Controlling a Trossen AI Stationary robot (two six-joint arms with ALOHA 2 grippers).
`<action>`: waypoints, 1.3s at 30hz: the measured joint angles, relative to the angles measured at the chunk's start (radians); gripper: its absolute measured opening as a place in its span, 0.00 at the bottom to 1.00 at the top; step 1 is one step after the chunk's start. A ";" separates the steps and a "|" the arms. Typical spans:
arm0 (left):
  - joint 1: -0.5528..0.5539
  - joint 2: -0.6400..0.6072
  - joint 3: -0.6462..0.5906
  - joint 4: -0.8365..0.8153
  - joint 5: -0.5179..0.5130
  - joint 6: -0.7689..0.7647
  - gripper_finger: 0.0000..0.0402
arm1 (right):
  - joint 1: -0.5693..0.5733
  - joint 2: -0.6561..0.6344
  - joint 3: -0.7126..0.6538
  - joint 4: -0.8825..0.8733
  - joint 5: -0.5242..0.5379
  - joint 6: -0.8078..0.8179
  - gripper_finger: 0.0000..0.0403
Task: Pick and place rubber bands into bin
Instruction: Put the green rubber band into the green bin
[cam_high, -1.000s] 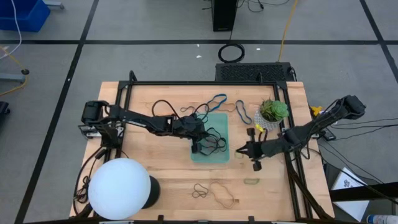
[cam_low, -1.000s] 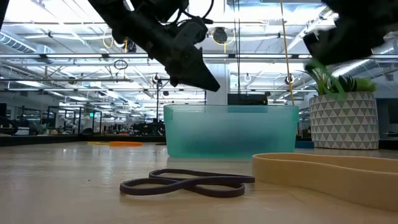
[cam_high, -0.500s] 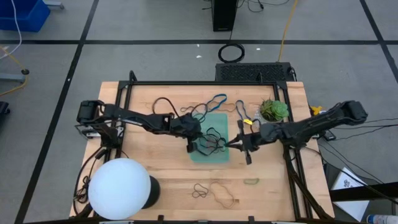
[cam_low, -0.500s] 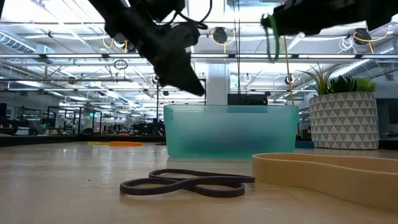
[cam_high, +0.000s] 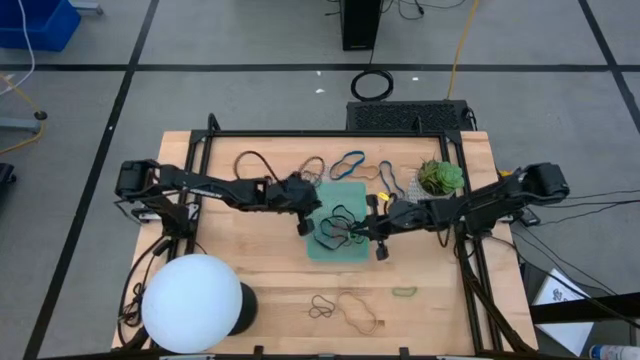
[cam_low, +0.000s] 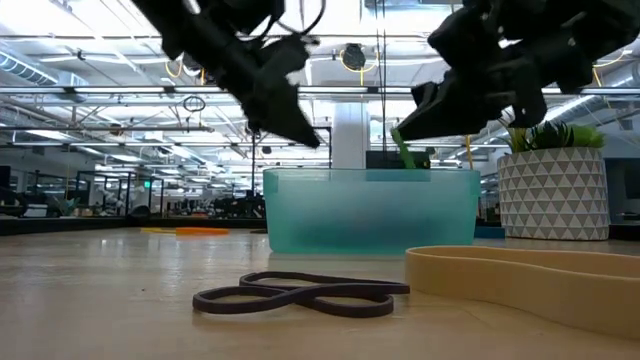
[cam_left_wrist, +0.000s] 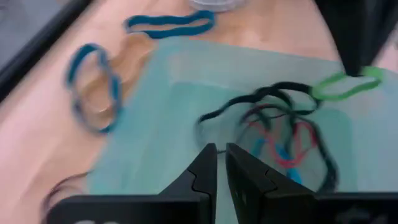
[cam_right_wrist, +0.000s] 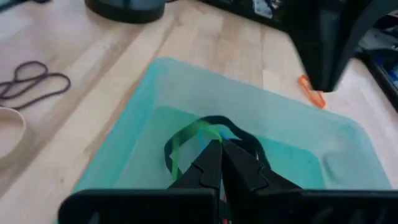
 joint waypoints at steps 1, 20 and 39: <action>0.013 -0.016 -0.027 0.048 -0.001 -0.002 0.10 | -0.002 0.012 0.000 0.010 0.000 0.000 0.00; 0.159 -0.271 -0.432 0.587 0.111 -0.006 0.10 | -0.025 0.058 -0.004 -0.028 0.032 0.025 0.03; 0.160 -0.271 -0.432 0.574 0.078 -0.005 0.10 | -0.058 0.060 -0.031 -0.007 0.032 0.166 0.28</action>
